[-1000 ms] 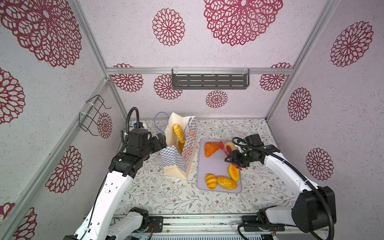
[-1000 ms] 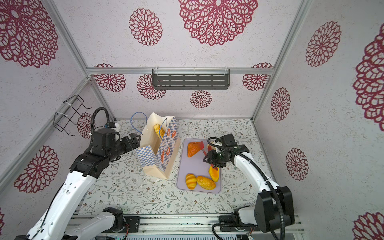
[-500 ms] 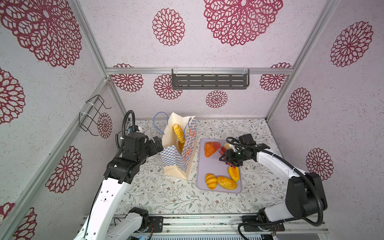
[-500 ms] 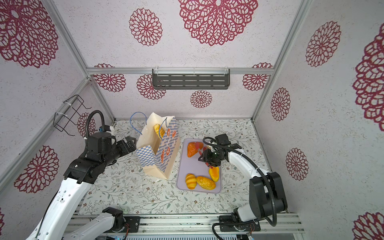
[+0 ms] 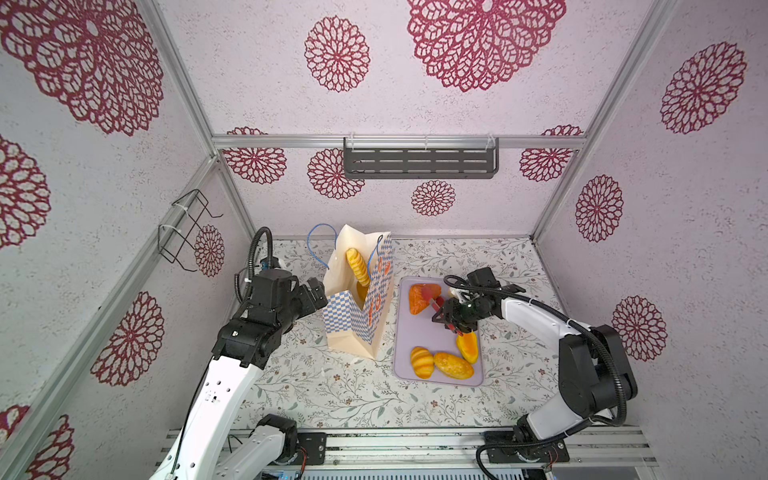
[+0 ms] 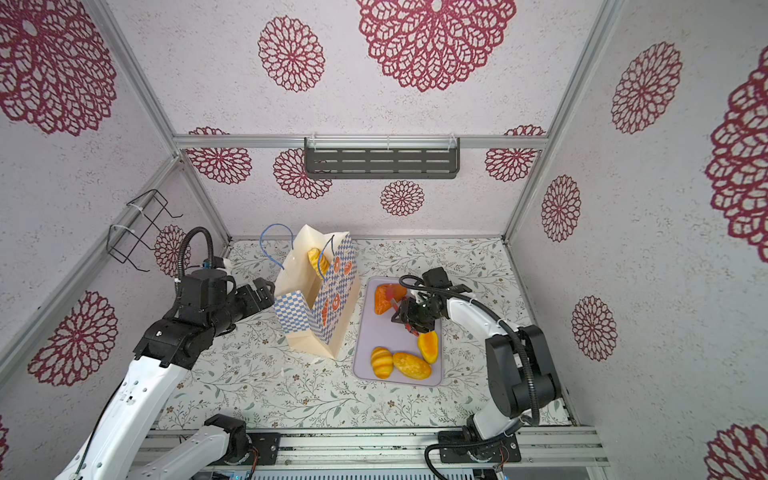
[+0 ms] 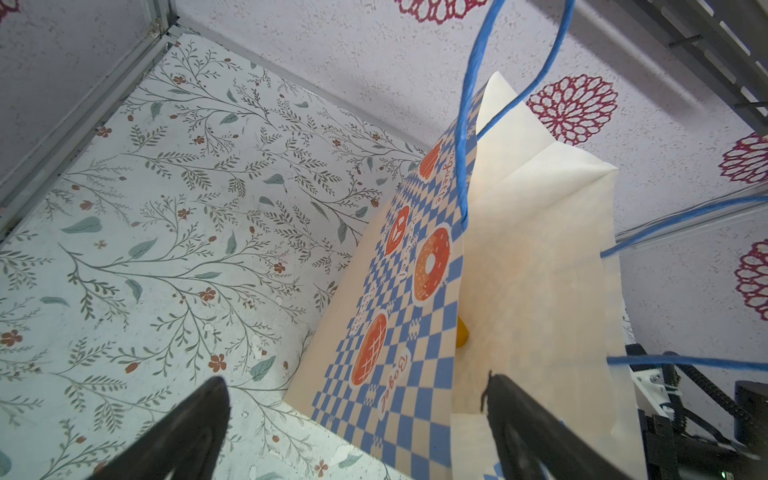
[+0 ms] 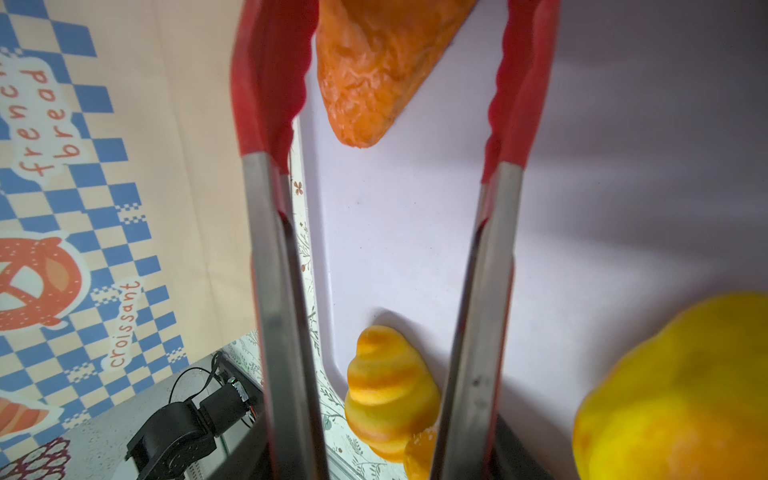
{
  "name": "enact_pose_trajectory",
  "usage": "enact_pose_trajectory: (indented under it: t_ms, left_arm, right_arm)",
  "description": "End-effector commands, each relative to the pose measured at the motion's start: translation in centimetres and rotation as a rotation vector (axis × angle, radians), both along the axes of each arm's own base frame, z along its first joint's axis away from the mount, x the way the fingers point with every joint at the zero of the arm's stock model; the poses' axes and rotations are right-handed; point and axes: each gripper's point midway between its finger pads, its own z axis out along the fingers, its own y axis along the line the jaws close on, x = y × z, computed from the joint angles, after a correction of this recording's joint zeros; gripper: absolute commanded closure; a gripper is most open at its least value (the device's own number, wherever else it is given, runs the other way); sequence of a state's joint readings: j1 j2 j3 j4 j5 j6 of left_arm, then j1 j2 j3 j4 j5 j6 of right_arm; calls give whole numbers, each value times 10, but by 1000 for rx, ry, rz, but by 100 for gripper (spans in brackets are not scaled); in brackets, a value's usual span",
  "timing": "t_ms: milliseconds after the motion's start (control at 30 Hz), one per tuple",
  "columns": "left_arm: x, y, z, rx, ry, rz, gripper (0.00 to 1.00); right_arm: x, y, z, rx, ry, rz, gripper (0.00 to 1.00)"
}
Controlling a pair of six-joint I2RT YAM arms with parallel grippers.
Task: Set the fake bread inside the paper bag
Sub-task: 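Close the right gripper's tongs on the orange croissant on the tray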
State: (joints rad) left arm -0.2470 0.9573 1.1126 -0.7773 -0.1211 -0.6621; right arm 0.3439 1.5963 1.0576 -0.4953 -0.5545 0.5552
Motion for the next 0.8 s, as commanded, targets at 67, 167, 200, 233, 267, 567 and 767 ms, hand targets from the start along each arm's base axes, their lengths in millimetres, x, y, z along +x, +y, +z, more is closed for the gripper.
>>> enact_pose_trajectory:
  t_ms: [67,167,200,233,267,567,767]
  left_arm:
    - [1,2,2,-17,-25,8,0]
    - [0,3,0,-18,-23,9,0]
    - [1,3,0,-20,-22,10,0]
    - [1,3,0,-21,-22,11,0]
    - [1,3,0,-23,-23,11,0]
    - [2,1,-1,-35,-24,7,0]
    - [5,-1,-1,-37,-19,1,1]
  right_arm:
    - [18,14,19,39,-61,11,44]
    - [22,14,18,38,-60,10,45]
    - [23,15,17,39,-60,12,45]
    - [24,15,17,36,-60,13,45]
    - [25,16,16,35,-61,13,46]
    - [30,16,11,19,-57,21,56]
    - [27,13,17,16,-75,16,69]
